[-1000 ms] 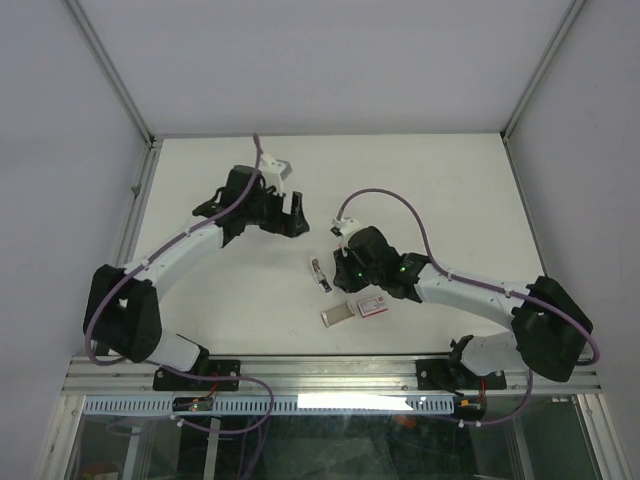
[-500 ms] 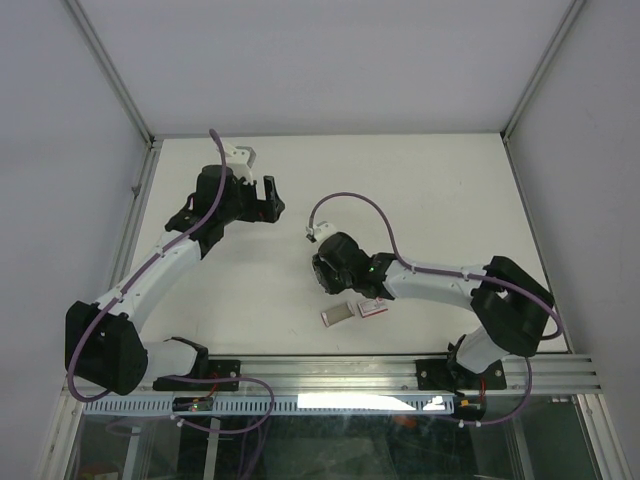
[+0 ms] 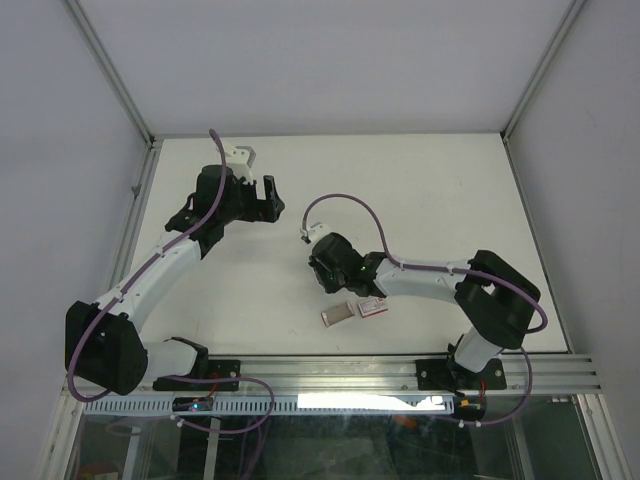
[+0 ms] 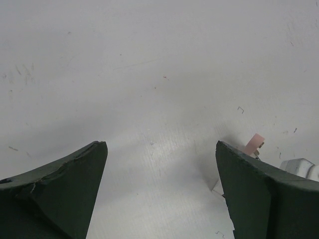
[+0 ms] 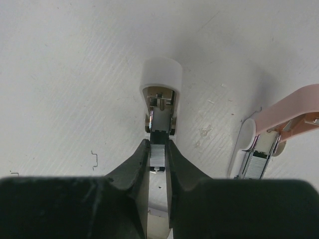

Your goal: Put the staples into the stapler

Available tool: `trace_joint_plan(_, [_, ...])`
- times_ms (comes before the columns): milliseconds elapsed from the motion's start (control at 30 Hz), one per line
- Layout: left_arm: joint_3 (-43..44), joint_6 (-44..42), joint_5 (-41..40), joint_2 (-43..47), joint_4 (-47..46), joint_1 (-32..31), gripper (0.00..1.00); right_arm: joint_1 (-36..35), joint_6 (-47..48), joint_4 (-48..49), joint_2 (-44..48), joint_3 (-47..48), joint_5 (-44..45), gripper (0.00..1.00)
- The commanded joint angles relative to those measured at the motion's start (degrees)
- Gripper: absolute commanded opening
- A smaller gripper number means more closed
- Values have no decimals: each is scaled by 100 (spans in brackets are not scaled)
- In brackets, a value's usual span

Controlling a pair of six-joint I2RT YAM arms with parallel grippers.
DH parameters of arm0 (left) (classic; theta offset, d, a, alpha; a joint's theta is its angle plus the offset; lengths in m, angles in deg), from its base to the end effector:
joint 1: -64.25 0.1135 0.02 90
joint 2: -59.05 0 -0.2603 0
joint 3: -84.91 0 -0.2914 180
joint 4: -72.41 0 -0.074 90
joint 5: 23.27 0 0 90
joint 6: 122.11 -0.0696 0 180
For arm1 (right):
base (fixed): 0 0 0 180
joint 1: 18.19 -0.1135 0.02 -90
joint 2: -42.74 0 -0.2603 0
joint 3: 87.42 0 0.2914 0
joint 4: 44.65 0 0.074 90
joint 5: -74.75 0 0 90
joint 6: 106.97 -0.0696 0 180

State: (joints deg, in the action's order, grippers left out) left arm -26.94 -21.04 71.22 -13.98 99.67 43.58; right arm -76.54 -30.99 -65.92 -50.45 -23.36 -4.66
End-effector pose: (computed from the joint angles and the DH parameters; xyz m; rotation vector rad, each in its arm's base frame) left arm 0.3310 -0.1307 0.2614 0.2271 2.1455 -0.4073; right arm 0.2102 0.3166 0.1218 -0.8515 2.3075 0.3386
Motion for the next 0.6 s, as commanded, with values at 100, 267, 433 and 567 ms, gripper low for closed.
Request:
trace_joint_plan(100, [3,-53,-94,205,-208,-34,93,-33,113,286,-41,258,180,16])
trace_joint_plan(267, [7,-57,-102,226,-208,-34,94,-28,88,297,-118,265,163,16])
trace_joint_plan(433, [1,-63,-123,237,-206,-34,94,-29,45,288,-165,243,154,16])
trace_joint_plan(567, [2,-75,-131,250,-205,-37,94,-28,14,255,-169,244,173,20])
